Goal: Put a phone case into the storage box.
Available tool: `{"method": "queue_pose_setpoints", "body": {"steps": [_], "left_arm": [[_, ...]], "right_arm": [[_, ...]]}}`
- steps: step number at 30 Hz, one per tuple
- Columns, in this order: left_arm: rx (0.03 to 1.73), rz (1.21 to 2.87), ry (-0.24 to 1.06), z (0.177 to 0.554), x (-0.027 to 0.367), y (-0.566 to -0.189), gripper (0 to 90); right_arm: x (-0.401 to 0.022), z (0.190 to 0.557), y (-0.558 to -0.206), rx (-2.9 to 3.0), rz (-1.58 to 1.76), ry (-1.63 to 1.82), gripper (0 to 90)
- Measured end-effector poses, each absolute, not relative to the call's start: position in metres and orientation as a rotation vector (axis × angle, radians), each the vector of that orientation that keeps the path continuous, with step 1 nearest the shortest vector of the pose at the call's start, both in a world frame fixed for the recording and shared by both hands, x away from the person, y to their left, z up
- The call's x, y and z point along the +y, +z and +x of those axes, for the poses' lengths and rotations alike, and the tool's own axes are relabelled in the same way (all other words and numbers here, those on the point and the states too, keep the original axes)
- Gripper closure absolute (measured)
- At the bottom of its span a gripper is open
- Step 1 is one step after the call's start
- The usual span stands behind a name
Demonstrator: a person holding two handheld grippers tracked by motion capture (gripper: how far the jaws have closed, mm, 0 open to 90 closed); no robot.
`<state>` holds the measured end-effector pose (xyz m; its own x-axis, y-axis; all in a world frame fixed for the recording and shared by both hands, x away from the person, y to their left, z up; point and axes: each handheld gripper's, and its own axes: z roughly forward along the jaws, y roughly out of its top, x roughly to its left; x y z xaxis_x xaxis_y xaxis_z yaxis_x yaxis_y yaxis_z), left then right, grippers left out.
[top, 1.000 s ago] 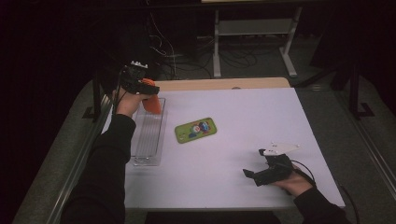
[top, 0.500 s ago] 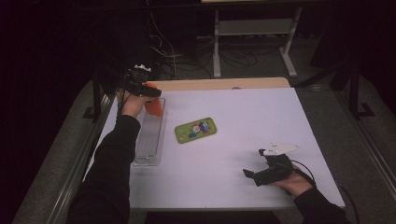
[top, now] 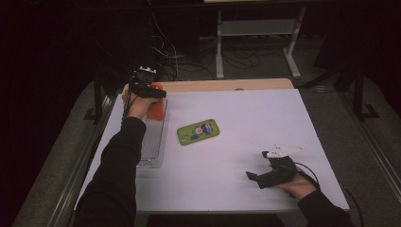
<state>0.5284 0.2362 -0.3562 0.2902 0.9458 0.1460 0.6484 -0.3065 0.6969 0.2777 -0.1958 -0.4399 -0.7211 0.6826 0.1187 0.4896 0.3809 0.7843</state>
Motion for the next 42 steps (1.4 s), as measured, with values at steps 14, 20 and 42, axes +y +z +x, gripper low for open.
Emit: {"method": "queue_pose_setpoints", "body": {"steps": [14, 20, 42], "left_arm": [[1.436, 1.975, 0.738, 0.528, 0.244, -0.351, 2.4], [1.394, 1.962, 0.734, 0.521, 0.249, -0.339, 1.7], [1.084, 2.016, 0.516, 0.456, 0.235, -0.313, 1.8]], "right_arm": [[-0.196, 0.278, -0.44, 2.415, 1.043, 1.253, 0.5], [-0.195, 0.278, -0.44, 2.415, 1.045, 1.255, 0.5], [-0.193, 0.279, -0.438, 2.417, 1.036, 1.261, 0.5]]}}
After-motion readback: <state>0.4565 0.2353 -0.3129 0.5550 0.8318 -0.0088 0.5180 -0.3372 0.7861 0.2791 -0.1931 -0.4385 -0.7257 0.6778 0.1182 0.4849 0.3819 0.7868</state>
